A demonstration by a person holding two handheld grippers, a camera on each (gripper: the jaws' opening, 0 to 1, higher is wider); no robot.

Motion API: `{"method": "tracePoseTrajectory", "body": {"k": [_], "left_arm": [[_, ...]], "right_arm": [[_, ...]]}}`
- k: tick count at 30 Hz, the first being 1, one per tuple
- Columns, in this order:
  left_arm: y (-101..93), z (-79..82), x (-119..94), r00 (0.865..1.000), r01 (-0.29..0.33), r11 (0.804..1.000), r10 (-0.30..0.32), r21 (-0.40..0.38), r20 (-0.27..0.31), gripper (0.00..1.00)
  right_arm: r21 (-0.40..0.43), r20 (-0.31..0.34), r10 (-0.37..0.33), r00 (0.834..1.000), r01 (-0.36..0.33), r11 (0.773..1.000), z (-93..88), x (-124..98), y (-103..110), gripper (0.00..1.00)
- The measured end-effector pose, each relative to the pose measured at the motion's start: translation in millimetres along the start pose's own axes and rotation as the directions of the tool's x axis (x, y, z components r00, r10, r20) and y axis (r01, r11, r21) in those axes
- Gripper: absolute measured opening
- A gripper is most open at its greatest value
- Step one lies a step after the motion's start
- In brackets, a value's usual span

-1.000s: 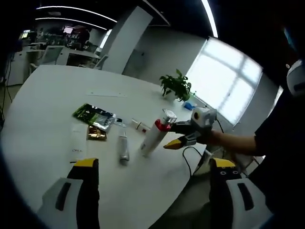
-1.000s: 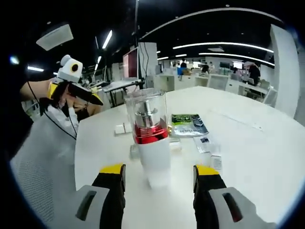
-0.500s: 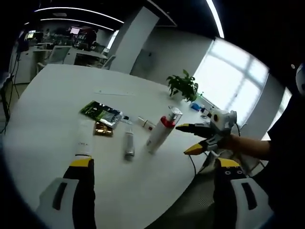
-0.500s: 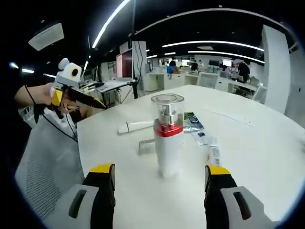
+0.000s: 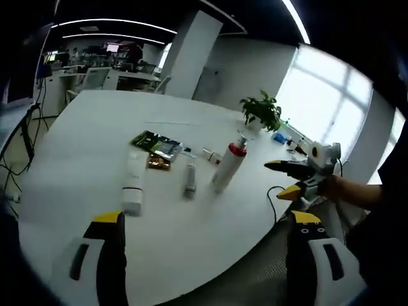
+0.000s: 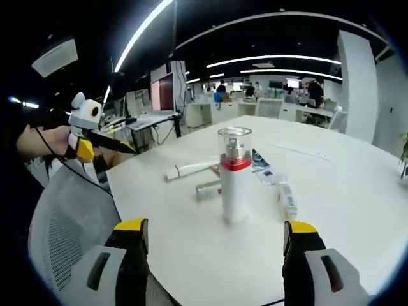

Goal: Arrange the skincare products in the storage area until every visible bottle or jar stands upright without overlapping.

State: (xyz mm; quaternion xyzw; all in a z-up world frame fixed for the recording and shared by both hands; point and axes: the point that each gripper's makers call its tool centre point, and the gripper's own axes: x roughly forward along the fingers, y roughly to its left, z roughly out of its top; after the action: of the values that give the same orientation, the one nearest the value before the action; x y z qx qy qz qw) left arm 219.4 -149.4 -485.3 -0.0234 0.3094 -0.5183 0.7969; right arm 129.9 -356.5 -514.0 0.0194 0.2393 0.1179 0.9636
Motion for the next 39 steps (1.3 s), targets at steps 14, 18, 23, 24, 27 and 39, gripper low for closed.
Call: {"method": "tracePoseTrajectory", "body": {"k": [14,18,23,24,27,39], "left_arm": [[20.2,-3.1,-8,0.992,-0.121,0.991,0.119,0.058,0.044,0.99],[21.2,-5.5,-5,0.994,-0.108,0.992,0.107,0.06,0.029,0.99],[19.4,-4.7,-5,0.996,-0.083,0.995,0.082,0.059,0.015,0.99],[20.2,-5.1,-5,0.997,-0.078,0.995,0.078,0.056,0.009,0.99],[24.0,-4.8,-4,0.997,-0.071,0.996,0.071,0.054,-0.004,0.99],[27.7,4.8,2,0.999,-0.022,0.996,0.025,0.083,-0.026,0.99]], "right_arm": [[0.114,0.08,-0.038,0.996,0.029,0.993,9.7,-24,15,0.99],[0.124,0.088,-0.048,0.995,0.037,0.992,11.3,-28,21,0.99],[0.123,0.092,-0.052,0.994,0.04,0.992,14.9,-25,28,0.99],[0.112,0.083,-0.064,0.994,0.054,0.992,13.9,-24,24,0.99],[0.124,0.077,-0.091,0.993,0.081,0.989,14.2,-26,19,0.99],[0.101,0.087,-0.159,0.983,0.15,0.983,29.0,-19,9,0.99]]}}
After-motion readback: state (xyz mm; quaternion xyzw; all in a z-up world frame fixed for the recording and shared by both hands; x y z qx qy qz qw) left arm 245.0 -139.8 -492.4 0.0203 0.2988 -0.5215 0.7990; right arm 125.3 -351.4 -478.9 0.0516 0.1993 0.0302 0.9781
